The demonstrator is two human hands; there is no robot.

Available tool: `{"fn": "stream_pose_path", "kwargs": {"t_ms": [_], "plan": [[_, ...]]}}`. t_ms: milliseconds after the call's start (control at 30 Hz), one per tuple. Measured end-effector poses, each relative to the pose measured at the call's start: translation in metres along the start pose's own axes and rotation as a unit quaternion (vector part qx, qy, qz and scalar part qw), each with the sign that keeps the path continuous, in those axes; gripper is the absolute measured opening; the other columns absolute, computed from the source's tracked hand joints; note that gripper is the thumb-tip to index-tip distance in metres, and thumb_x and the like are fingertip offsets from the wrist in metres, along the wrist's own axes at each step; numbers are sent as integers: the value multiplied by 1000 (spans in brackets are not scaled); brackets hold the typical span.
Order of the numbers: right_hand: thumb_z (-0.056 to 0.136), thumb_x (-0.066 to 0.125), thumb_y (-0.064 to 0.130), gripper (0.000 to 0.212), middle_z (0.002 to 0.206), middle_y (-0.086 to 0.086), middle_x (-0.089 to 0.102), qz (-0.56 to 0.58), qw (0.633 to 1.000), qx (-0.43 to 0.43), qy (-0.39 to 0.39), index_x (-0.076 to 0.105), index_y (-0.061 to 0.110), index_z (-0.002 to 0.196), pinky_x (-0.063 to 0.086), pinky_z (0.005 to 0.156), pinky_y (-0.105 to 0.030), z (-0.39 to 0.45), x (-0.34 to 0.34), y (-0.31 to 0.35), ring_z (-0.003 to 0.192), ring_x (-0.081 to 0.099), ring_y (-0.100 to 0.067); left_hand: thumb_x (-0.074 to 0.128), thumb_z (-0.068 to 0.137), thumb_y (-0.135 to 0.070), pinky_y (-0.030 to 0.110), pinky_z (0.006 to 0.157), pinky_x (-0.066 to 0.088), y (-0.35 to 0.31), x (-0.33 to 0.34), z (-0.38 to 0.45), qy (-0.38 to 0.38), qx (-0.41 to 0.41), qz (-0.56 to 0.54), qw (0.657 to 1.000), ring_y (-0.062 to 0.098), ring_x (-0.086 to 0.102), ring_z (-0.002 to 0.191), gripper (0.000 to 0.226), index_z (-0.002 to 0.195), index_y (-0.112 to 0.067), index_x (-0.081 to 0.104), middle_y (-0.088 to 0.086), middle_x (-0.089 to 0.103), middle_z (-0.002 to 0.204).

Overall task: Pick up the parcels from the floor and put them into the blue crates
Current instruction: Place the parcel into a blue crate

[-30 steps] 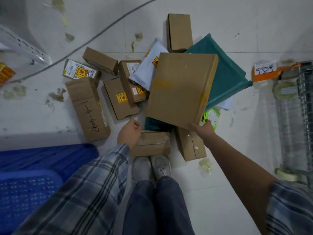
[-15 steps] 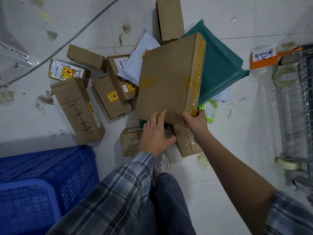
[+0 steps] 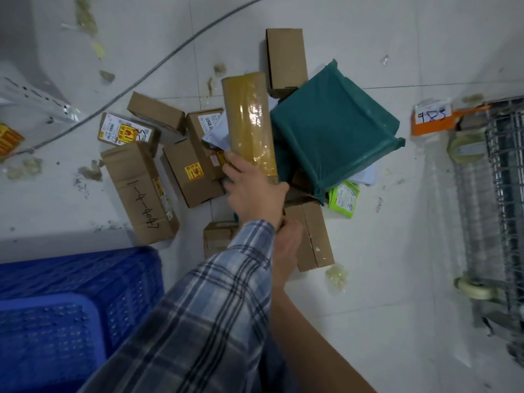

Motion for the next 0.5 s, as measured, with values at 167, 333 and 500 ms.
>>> {"fn": "stream_pose_path", "kwargs": {"t_ms": [167,333,500], "plan": [[85,48,42,58,137,-7,31,15,962,-244,121,42,5,129,35,105,-28,-18,9,4,126,39,-19,78,68,-31,48,108,37,55,-55,18,-41,24,-169,984,25,41,131,103,149,-23,14,1,35,148],[88,59,40,64,139,1,34,62,990,-60,108,33,16,141,28,100,-22,43,-22,-15,134,32,-16,75,62,-4,43,88,51,128,-100,17,34,-16,-374,927,23,53,116,95,145,-25,32,1,52,132],[55,68,74,108,143,-4,45,34,956,18,291,33,24,143,42,105,-43,66,-18,-9,125,48,-22,53,54,-4,30,63,52,175,-96,2,105,-70,-525,841,20,62,89,72,126,-11,50,0,64,100]]}}
Point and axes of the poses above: each hand's wrist, its own z-axis towards the middle knuckle, its own x-axis out of the palm, y = z × x, the point moved 6 cm from there along z, towards the middle knuckle
